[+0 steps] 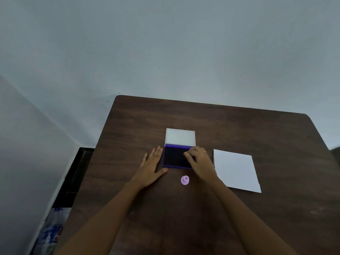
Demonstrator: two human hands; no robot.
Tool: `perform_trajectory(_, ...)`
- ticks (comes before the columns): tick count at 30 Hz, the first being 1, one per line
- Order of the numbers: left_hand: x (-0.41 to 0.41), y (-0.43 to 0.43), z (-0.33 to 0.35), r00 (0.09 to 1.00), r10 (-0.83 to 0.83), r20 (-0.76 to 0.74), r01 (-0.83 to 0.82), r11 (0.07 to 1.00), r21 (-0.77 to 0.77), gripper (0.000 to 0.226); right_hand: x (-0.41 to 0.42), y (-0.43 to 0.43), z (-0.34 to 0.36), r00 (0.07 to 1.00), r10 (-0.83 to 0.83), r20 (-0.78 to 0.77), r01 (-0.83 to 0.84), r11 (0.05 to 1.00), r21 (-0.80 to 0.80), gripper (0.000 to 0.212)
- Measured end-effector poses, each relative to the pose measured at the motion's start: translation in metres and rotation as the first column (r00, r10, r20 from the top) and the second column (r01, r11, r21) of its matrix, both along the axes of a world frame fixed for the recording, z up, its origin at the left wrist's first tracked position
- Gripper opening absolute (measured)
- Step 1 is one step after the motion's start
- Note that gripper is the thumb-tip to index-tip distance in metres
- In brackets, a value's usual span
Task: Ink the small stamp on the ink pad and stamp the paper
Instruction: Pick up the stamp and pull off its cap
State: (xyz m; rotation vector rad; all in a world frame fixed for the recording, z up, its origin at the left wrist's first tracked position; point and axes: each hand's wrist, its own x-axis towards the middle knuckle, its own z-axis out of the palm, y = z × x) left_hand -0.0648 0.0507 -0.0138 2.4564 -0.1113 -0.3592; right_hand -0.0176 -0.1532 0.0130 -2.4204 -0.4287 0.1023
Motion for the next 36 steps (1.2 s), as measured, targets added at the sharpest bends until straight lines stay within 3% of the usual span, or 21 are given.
perform_trajectory(4,-0.014,-0.005,0.007,0.991,0.071,0.109,-0.072,0.997,0.011,0.057,-0.034,-0.003,0.0,0.985,0.159,-0.065,-0.162,0.985,-0.058,0.029)
perform_trajectory(7,-0.023,-0.011,0.012,0.99,0.072,0.121,-0.071,0.997,-0.012,0.044,-0.051,-0.002,-0.006,0.979,0.178,-0.099,-0.189,0.975,-0.118,0.036)
perform_trajectory(10,-0.033,-0.016,0.013,0.978,0.042,0.202,-0.045,0.999,0.008,0.036,-0.06,0.001,-0.015,0.983,0.082,-0.164,-0.107,0.984,-0.145,0.031)
perform_trajectory(13,-0.04,-0.022,0.017,0.97,0.073,0.232,-0.061,0.996,-0.059,0.033,-0.062,0.007,-0.013,0.948,-0.114,-0.298,0.132,0.99,0.04,0.018)
perform_trajectory(17,-0.044,-0.039,0.029,0.993,0.111,0.047,-0.091,0.943,-0.32,0.037,-0.07,0.01,0.005,0.785,-0.253,-0.565,0.516,0.772,0.372,0.013)
perform_trajectory(22,-0.04,-0.059,0.038,0.961,0.246,0.125,-0.159,0.863,-0.479,0.03,-0.074,0.01,0.017,0.609,0.043,-0.792,0.688,0.468,0.555,0.019)
perform_trajectory(27,-0.035,-0.067,0.052,0.934,0.25,0.256,-0.093,0.861,-0.5,0.026,-0.067,0.006,0.023,0.488,0.158,-0.858,0.835,0.202,0.512,0.012)
perform_trajectory(31,-0.032,-0.067,0.057,0.935,0.211,0.285,-0.046,0.869,-0.493,0.024,-0.066,0.003,0.025,0.45,0.23,-0.863,0.866,0.124,0.484,0.013)
perform_trajectory(36,-0.031,-0.06,0.056,0.916,0.338,0.217,-0.171,0.817,-0.551,0.028,-0.062,-0.004,0.025,0.454,0.214,-0.865,0.886,-0.01,0.463,0.015)
